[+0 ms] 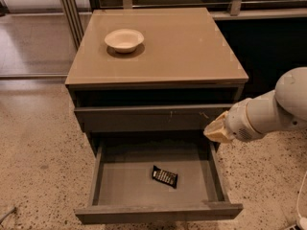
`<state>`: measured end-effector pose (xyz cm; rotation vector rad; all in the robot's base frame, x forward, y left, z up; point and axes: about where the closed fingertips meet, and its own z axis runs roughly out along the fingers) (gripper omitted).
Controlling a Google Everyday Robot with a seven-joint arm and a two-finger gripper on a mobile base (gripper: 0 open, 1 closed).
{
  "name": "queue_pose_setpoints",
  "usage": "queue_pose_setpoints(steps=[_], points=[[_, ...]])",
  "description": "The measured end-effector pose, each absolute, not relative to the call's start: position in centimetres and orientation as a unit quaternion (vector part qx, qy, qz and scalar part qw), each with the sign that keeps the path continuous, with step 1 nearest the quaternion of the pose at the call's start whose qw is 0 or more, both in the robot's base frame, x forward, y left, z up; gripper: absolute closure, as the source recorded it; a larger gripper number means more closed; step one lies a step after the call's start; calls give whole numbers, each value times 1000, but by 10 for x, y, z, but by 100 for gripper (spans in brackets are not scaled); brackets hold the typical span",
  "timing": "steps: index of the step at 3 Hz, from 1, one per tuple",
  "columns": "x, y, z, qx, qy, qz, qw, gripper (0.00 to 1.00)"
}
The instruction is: Pick rxbar chocolate from middle drawer and place on counter
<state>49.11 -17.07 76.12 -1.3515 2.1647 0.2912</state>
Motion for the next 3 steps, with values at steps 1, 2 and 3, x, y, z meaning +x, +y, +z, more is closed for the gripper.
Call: queue_pose_setpoints(steps=[1, 2, 3], points=[[495, -149, 706, -499, 805, 136, 292, 100], [490, -131, 634, -498, 808, 163, 269, 100], [478, -121, 563, -497, 816, 193, 222, 100]])
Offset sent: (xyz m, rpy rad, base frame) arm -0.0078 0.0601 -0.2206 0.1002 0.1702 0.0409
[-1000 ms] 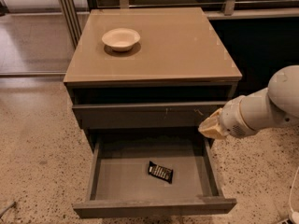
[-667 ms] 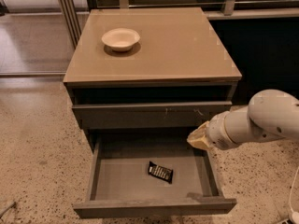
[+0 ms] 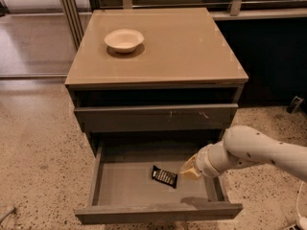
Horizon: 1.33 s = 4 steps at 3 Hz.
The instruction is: Pick rxbar chocolate from middle drawer and place on counter
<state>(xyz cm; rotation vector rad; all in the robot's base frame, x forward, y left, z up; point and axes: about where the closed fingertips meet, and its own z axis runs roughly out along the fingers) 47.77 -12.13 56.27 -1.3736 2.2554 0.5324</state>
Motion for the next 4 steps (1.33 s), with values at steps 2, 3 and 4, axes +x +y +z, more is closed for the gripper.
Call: queue_pose_setpoints(steps=[2, 3, 4], points=[[475, -121, 537, -497, 815, 198, 224, 100], [477, -116, 510, -500, 800, 199, 265, 100], [487, -93, 470, -508, 773, 221, 310, 100]])
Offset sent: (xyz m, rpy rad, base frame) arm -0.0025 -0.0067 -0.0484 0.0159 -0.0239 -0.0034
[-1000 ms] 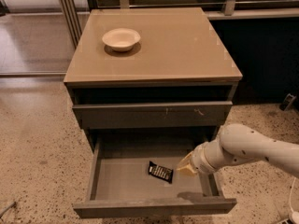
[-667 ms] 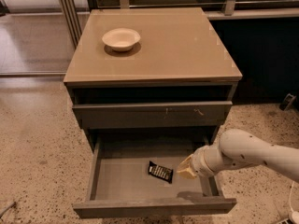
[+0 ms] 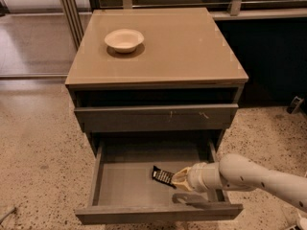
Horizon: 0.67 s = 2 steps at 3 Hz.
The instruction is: Pick rxbar chocolate from middle drawer and place on counter
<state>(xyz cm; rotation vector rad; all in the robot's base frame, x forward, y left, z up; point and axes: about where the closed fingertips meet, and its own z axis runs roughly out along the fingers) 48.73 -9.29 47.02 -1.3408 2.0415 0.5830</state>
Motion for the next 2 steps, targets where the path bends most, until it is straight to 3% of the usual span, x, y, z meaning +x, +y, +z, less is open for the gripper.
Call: queue_pose_setpoints(steps=[2], points=[[488, -86, 468, -513, 767, 216, 319, 100]])
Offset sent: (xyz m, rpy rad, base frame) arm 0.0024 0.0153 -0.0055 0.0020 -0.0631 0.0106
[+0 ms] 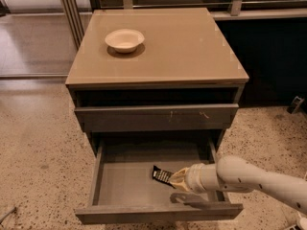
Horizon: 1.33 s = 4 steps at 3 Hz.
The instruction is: Pick rxbar chocolate from middle drawer and place on counter
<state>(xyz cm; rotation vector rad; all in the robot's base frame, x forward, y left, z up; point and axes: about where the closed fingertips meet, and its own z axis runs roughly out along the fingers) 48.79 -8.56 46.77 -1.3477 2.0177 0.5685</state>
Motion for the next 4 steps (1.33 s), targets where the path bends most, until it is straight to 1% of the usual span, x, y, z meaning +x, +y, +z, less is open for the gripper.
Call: queue_pose_setpoints(steps=[1, 2, 4], points=[[496, -75, 459, -519, 757, 207, 338, 82], [508, -63, 447, -526, 749, 200, 350, 58], [527, -54, 419, -530, 755, 191, 336, 12]])
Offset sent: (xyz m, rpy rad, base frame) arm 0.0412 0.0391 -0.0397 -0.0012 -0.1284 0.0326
